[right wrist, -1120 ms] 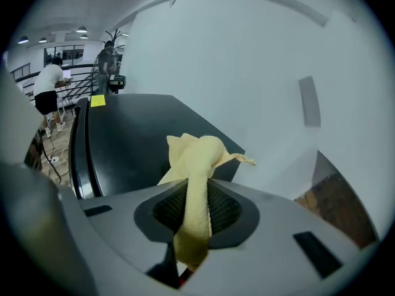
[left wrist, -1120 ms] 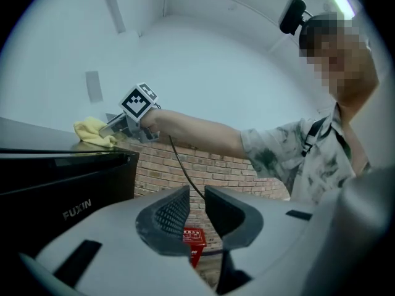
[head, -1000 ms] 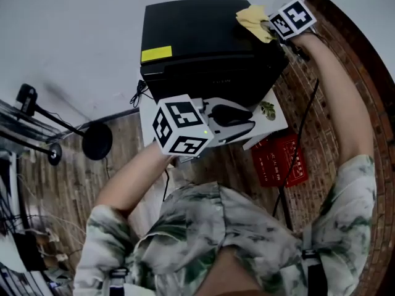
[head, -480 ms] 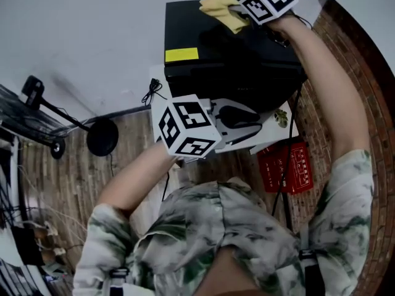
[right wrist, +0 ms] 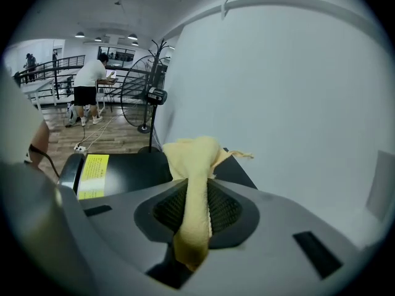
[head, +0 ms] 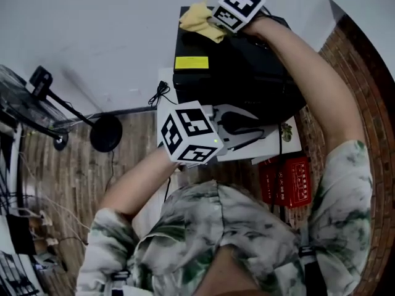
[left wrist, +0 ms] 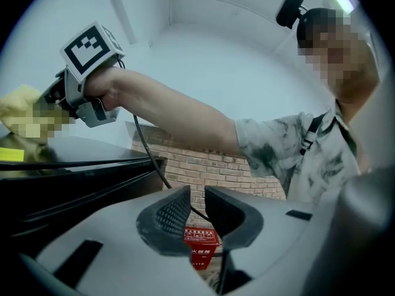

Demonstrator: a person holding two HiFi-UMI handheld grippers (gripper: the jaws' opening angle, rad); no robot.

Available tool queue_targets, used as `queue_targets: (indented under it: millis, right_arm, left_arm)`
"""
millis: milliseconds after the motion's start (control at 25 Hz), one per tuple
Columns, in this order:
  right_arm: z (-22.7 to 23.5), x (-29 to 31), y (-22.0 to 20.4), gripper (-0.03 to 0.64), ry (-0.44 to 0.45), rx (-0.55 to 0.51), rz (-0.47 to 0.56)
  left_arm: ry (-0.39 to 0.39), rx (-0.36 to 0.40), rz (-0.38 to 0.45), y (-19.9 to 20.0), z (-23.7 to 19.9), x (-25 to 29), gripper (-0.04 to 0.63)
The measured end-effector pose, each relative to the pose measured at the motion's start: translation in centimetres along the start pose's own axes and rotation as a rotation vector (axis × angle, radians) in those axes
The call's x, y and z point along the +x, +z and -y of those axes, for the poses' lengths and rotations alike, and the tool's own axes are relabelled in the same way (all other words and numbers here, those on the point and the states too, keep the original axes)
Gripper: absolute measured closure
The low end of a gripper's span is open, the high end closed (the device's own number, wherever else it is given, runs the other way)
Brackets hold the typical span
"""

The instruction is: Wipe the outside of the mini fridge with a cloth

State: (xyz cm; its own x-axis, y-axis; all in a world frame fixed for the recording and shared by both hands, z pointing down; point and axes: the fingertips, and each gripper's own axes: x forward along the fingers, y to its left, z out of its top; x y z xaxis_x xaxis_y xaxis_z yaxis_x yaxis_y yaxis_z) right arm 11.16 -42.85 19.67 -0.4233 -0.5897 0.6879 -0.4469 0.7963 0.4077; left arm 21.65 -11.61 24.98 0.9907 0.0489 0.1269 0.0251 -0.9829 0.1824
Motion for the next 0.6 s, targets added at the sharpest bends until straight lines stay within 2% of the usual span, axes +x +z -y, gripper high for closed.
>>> queue_targets:
  millis: [280,600]
  right_arm:
    - [4.7,-1.7,-6.5,0.528,-0.062,0.031,-0.077]
    - [9.9,-4.8,-14.2,0.529,-0.109,0.067,-0.158]
  left_arm:
    - [-0.028,-0.009,0.006,0.0,0.4,2.3,0.515]
    - [-0.013,0.014,-0.006,0.3,0.2,6.0,0.515]
